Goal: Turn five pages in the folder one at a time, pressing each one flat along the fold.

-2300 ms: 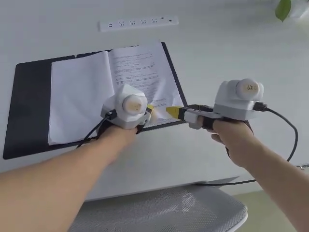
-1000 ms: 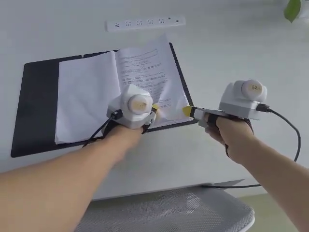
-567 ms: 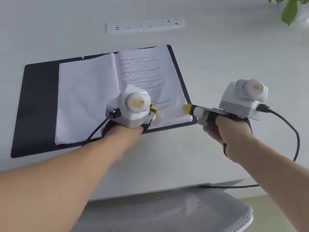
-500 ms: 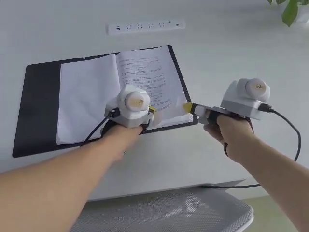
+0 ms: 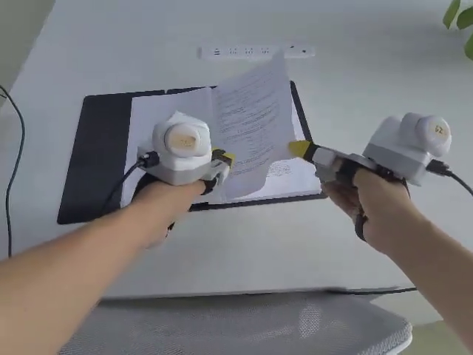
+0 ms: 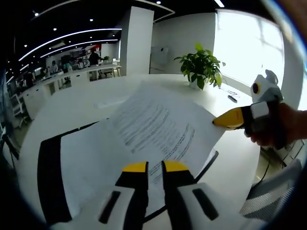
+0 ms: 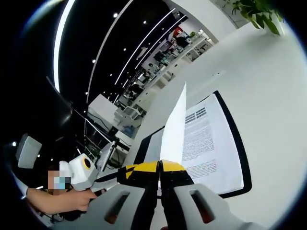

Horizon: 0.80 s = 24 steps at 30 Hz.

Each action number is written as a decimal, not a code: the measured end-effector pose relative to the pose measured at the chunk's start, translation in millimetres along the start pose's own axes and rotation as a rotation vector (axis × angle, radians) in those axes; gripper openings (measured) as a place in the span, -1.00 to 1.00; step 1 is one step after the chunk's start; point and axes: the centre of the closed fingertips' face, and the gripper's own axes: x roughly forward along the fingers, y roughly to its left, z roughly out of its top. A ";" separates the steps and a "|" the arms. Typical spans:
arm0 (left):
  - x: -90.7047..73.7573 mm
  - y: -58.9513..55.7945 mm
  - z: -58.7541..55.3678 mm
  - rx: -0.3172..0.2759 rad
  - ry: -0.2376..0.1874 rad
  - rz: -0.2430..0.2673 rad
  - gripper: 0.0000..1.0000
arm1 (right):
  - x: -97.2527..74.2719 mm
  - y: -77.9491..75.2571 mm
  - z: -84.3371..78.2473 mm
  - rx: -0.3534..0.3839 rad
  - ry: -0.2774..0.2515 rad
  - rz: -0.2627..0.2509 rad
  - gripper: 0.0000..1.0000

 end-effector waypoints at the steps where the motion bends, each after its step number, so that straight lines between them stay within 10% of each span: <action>1: -6.8 2.7 0.3 -0.003 -0.002 0.001 -0.82 | 2.7 7.3 -0.4 -0.008 -0.001 0.019 -1.00; 15: -108.9 61.0 -3.5 -0.044 -0.050 0.102 -0.71 | 65.6 98.2 -38.2 -0.064 0.084 0.180 -1.00; 24: -145.2 90.6 -17.5 -0.079 -0.053 0.154 -0.70 | 110.1 123.4 -76.6 -0.074 0.164 0.203 -1.00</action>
